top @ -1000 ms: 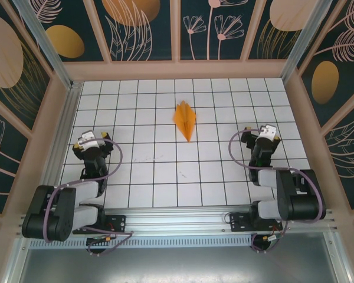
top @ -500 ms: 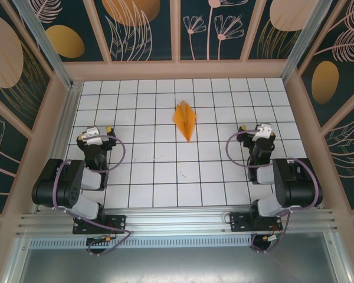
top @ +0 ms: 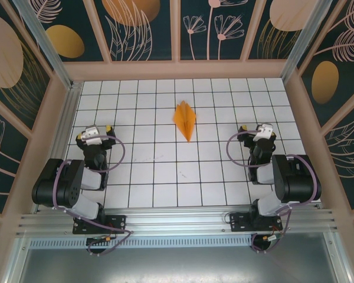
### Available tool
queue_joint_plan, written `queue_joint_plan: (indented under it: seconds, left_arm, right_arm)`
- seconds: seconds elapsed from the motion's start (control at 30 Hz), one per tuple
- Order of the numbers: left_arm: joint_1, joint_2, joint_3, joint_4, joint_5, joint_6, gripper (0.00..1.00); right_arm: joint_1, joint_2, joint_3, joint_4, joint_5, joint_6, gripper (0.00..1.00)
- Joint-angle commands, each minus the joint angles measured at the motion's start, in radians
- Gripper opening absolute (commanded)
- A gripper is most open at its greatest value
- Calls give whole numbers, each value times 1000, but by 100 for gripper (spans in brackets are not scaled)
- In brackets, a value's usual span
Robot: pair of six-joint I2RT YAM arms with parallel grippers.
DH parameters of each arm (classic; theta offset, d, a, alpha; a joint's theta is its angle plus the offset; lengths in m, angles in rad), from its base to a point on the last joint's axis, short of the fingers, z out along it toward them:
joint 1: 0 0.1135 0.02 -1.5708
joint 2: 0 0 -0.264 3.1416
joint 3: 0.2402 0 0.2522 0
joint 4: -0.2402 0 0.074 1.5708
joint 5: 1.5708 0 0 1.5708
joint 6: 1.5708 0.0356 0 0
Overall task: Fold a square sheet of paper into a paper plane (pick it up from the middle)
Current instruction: Reset both arms
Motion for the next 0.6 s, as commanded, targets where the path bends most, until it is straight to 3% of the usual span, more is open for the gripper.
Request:
queue_joint_plan:
  seconds: [0.0,0.57]
  left_arm:
    - [8,5,19,15,34,13,98]
    - [9,9,31,-10,41,8,99]
  right_arm:
    - [-10,6,-6,51,-21,20,99]
    - [-9,7,-6,52,-22,21,99]
